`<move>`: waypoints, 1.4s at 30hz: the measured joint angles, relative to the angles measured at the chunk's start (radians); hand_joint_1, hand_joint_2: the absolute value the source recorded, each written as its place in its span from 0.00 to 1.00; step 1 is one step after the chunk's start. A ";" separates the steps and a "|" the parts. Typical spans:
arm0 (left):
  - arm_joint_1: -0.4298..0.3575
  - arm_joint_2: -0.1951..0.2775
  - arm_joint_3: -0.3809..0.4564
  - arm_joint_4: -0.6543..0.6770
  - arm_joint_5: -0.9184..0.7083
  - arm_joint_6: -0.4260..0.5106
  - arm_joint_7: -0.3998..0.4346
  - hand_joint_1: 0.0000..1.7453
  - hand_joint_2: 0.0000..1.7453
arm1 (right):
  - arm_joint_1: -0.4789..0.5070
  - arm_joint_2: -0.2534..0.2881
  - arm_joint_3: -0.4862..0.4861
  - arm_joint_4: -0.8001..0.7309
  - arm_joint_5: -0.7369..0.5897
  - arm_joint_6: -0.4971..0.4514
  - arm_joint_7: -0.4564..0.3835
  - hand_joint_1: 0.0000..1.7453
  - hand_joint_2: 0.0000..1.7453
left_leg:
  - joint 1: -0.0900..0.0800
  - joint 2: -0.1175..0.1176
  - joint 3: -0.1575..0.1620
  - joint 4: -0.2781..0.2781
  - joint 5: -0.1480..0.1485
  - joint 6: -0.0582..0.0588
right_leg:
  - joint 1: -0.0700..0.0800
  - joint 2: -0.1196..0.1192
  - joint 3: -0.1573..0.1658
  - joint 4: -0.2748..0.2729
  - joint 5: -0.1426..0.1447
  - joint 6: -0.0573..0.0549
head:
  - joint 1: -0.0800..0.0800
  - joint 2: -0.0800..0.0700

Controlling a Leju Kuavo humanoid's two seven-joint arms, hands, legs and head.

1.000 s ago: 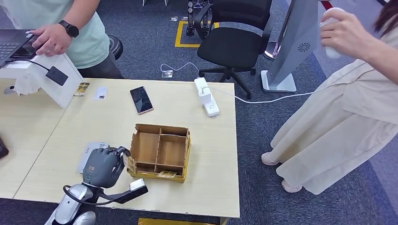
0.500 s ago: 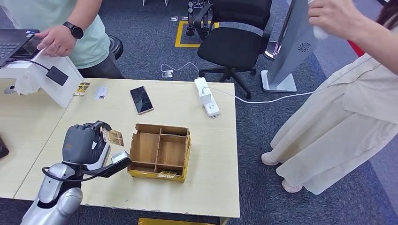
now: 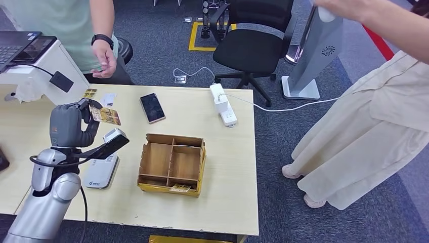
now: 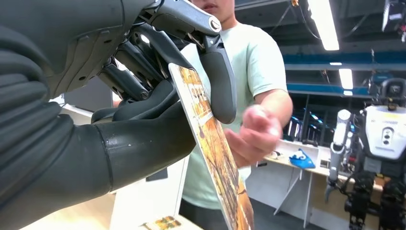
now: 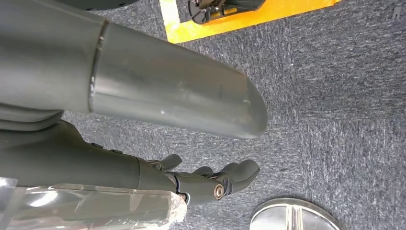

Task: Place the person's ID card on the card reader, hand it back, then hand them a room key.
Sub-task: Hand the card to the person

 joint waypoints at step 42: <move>-0.294 -0.047 0.023 0.333 0.015 0.154 0.101 0.00 1.00 | 0.011 -0.002 0.043 0.023 -0.051 -0.019 0.020 0.00 0.00 | 0.000 0.000 0.000 0.000 0.001 0.000 | 0.000 0.001 0.000 0.000 0.001 0.001 | 0.000 0.000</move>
